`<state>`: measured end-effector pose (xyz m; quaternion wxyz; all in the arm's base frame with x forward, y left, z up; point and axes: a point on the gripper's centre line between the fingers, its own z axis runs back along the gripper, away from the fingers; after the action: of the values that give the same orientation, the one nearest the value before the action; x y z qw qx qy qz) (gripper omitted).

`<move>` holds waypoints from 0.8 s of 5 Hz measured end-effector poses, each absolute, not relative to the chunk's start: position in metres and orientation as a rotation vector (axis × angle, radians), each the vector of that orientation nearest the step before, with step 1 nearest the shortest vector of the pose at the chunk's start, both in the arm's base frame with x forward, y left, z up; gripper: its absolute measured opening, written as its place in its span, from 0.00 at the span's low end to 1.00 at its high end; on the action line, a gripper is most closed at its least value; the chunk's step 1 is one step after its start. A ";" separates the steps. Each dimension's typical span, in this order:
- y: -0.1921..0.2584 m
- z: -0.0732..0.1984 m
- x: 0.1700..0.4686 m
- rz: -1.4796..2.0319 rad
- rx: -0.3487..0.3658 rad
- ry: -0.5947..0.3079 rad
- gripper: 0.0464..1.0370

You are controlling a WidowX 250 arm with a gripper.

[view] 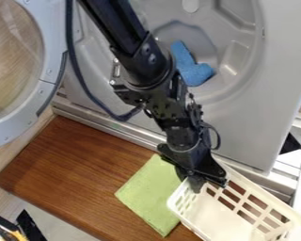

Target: Move the white basket to the upper left side of the table

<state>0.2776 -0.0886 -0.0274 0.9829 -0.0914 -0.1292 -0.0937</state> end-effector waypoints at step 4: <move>-0.033 0.006 0.283 -0.033 -0.155 -0.356 0.06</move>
<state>0.2829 -0.0333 0.0056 0.9811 -0.0771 -0.1767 -0.0162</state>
